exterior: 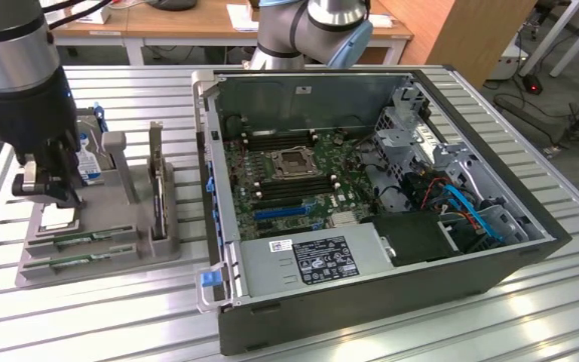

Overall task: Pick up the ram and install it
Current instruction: 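Pick up the ram and move it above insertion slot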

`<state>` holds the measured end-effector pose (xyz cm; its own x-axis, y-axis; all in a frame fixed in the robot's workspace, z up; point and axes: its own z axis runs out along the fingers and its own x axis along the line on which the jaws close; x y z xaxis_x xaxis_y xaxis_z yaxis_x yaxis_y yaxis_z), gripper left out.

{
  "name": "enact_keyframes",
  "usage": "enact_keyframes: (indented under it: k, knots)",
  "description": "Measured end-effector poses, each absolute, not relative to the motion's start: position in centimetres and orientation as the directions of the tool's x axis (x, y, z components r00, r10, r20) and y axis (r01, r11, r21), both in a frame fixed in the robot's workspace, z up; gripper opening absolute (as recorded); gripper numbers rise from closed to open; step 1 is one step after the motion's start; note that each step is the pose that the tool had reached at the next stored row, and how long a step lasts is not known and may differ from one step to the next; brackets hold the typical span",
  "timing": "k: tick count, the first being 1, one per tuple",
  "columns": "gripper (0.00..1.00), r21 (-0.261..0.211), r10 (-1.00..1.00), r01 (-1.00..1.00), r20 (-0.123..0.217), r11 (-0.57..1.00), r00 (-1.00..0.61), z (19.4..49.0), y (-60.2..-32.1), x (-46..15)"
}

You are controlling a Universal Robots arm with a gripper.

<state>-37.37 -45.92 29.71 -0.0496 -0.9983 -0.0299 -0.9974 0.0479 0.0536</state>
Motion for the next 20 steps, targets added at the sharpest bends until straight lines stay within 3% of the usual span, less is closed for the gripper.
enact_keyframes:
  k: [20]
  knots:
    - [0.35,0.062,-0.998,-0.997,-0.03,0.048,-0.05,26.8,-45.9,-37.4]
